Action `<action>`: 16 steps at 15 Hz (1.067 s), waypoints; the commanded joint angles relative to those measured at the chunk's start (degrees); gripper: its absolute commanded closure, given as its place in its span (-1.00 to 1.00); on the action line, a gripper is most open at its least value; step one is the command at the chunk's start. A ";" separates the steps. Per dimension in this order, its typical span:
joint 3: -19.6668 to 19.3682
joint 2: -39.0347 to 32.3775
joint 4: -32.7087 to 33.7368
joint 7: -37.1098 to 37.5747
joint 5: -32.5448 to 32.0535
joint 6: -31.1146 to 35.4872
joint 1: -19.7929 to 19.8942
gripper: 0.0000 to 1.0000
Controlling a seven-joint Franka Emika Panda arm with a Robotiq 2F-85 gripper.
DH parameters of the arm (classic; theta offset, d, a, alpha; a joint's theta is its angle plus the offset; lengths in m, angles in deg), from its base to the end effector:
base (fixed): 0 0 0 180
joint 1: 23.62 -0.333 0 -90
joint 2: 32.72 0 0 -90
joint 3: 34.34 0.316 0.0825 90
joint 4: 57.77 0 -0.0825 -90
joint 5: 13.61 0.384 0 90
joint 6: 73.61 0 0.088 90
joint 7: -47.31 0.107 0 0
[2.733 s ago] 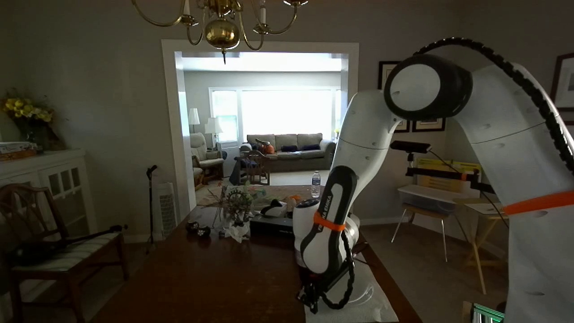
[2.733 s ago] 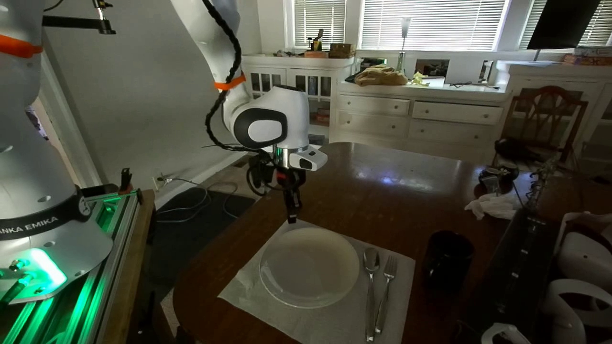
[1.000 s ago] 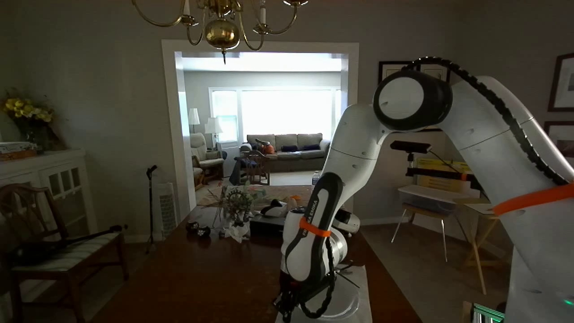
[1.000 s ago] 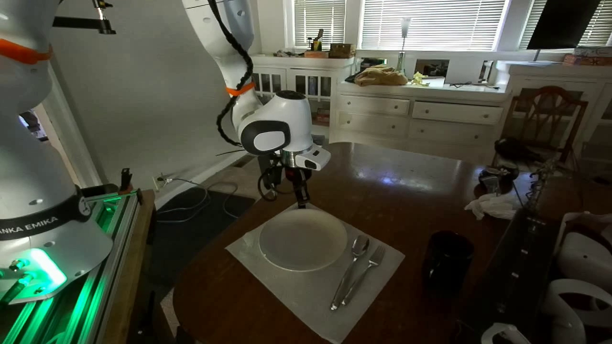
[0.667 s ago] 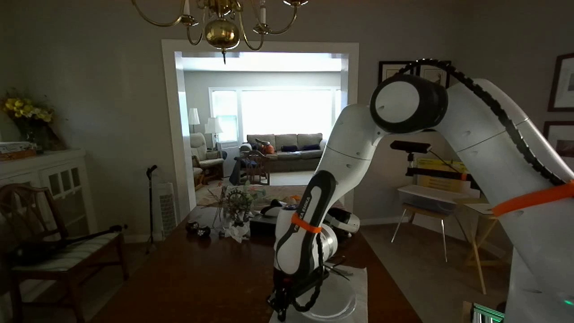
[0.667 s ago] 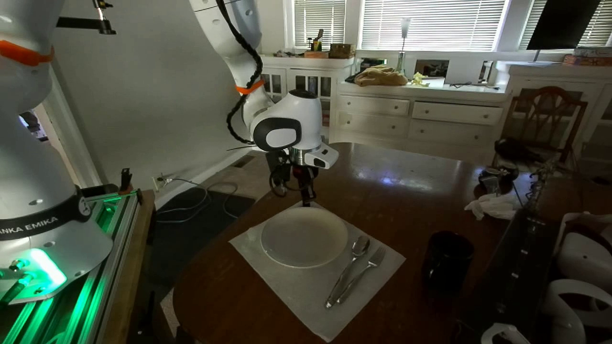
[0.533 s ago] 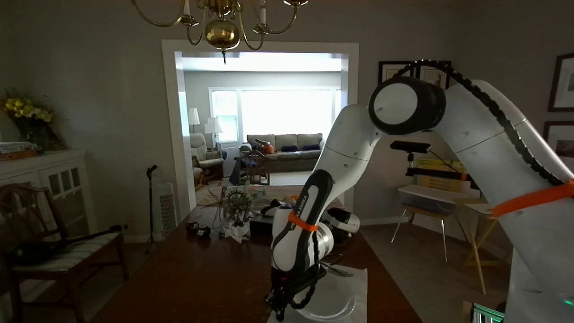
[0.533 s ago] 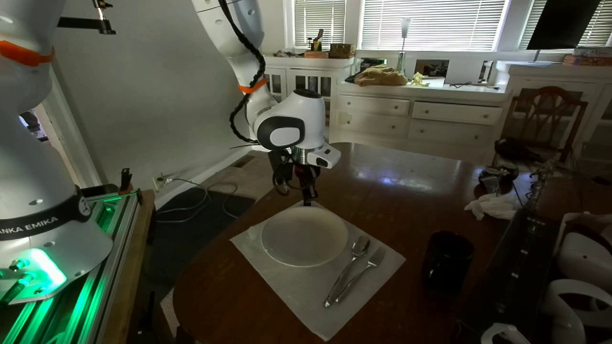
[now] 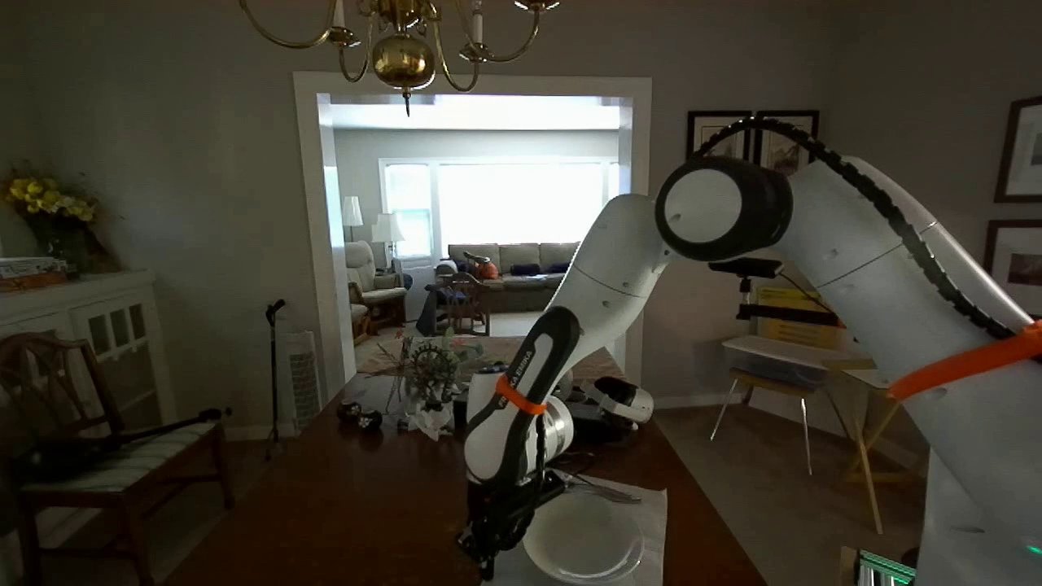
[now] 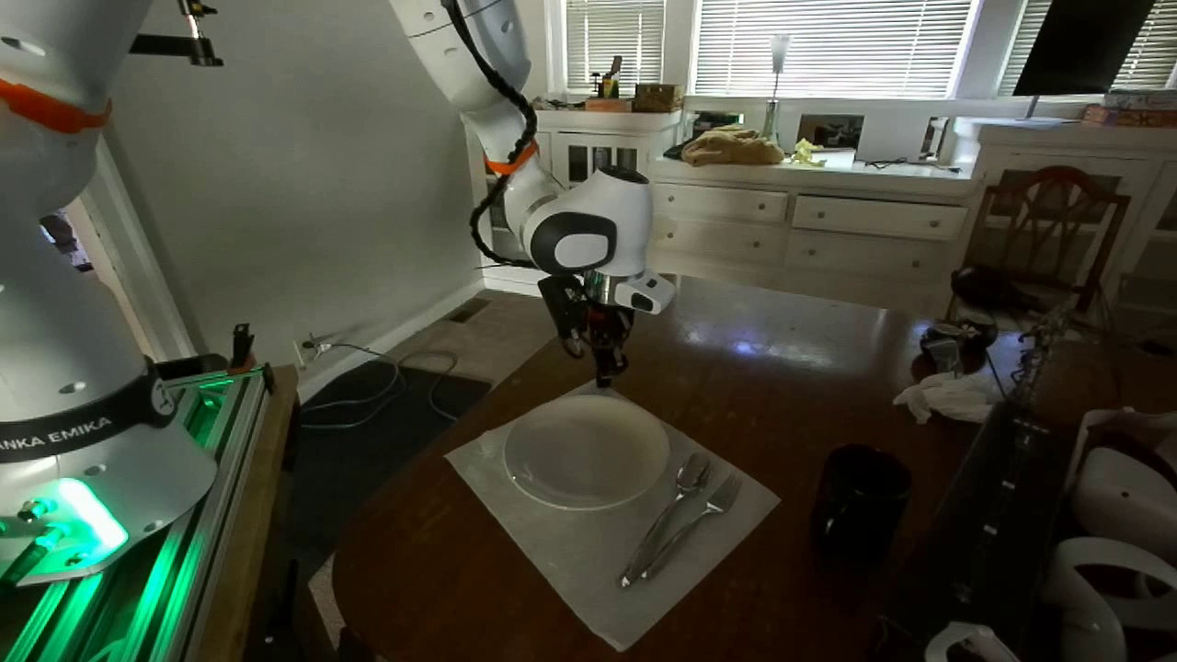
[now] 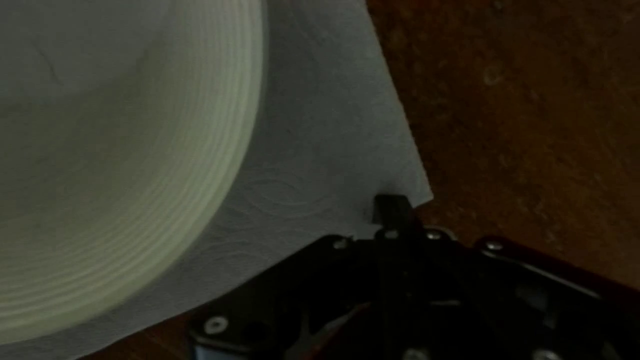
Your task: Move the white towel to the left.
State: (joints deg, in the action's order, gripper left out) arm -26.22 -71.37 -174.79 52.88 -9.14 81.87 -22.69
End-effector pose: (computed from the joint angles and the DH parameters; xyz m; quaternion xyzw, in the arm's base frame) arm 0.5796 0.0722 0.1085 -0.9975 0.0367 0.0065 0.0600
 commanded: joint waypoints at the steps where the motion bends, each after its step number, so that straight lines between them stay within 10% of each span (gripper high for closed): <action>1: -1.91 -2.99 6.06 0.61 0.85 -5.04 -2.53 0.99; 16: -6.26 6.89 -1.24 4.21 -2.80 -19.27 -6.68 0.99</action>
State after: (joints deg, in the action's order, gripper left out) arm -31.14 -63.99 -174.76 56.29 -10.35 62.13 -27.94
